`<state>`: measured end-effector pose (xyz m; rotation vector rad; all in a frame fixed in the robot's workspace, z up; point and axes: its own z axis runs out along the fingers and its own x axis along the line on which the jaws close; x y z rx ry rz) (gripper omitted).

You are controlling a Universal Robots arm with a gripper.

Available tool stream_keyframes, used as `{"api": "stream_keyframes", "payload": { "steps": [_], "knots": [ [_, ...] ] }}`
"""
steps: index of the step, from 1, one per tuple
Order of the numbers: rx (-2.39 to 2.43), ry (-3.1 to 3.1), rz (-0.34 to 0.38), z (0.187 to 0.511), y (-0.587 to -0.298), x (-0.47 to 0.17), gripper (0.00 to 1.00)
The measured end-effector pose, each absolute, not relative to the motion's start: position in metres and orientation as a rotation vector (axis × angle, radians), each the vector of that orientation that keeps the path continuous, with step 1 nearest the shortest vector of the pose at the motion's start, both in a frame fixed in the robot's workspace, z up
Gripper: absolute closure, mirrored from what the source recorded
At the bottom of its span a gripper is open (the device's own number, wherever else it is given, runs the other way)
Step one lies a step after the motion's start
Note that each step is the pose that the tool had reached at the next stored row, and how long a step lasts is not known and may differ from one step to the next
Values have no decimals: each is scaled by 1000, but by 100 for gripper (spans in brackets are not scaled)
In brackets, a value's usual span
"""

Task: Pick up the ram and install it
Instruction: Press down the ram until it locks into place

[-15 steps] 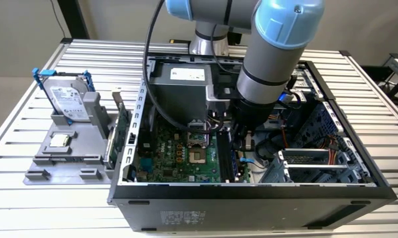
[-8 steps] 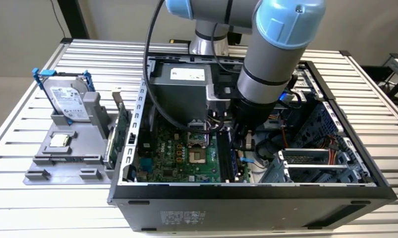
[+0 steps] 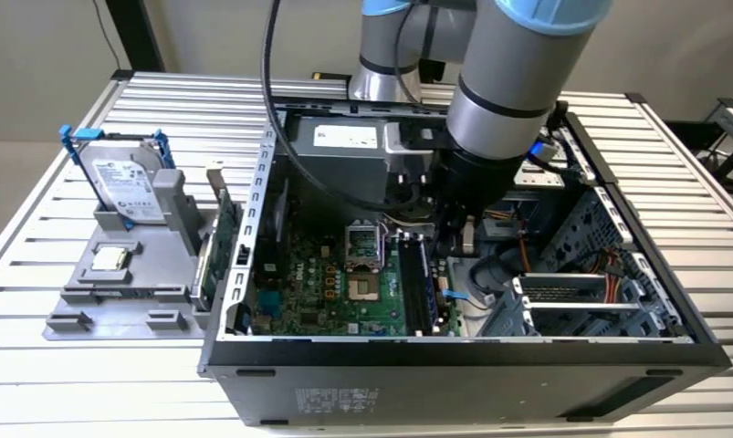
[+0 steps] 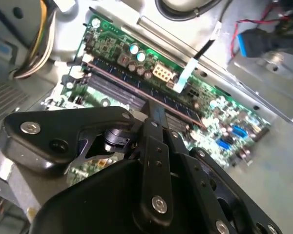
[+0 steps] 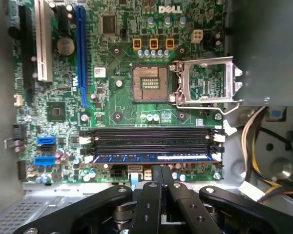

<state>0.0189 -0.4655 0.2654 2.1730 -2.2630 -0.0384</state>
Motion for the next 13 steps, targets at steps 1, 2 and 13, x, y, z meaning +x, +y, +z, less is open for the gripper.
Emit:
{"api": "stream_keyframes", "payload": {
  "steps": [1, 2, 13],
  "knots": [
    [2173, -2263, -38, 270, -465, 19, 100],
    [2173, -2263, -38, 275, -465, 19, 100],
    [2170, -2260, -44, 290, -465, 19, 100]
  ]
}}
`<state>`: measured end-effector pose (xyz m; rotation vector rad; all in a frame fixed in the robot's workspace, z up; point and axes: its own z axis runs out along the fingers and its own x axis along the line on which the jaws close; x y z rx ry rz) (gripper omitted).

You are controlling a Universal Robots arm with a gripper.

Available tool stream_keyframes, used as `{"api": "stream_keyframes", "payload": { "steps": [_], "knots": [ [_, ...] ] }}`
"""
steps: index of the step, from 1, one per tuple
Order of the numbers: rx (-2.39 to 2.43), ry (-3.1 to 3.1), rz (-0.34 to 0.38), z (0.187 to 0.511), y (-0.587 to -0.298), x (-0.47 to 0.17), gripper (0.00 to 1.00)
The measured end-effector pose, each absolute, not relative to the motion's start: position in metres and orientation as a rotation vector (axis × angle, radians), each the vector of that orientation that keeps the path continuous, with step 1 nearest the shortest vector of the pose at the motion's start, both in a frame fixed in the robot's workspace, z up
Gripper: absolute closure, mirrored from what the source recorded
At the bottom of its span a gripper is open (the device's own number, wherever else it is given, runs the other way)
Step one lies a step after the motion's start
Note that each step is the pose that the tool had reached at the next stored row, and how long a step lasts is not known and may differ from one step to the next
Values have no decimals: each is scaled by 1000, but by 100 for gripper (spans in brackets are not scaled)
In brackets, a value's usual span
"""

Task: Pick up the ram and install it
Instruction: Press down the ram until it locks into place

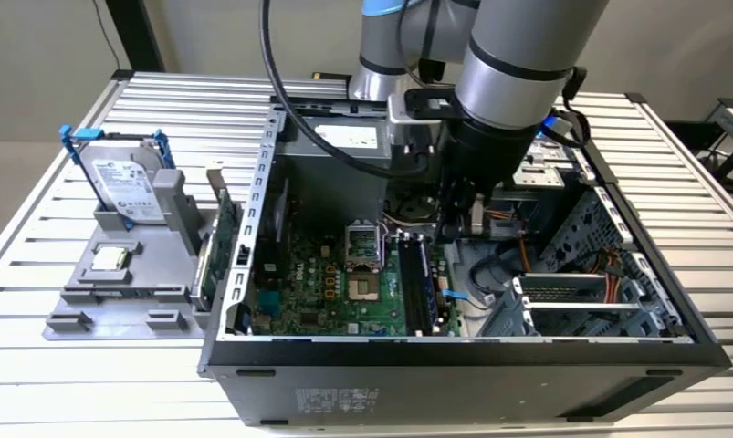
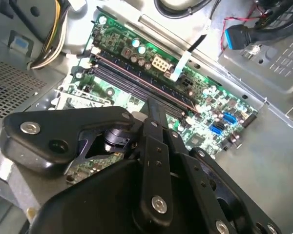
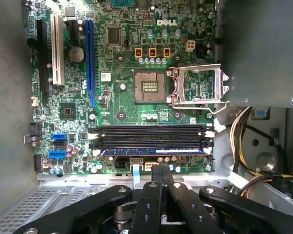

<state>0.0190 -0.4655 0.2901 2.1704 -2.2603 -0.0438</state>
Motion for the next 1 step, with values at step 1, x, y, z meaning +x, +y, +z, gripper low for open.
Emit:
{"api": "stream_keyframes", "payload": {
  "steps": [1],
  "knots": [
    [2170, -2260, -45, 290, -466, 19, 100]
  ]
}}
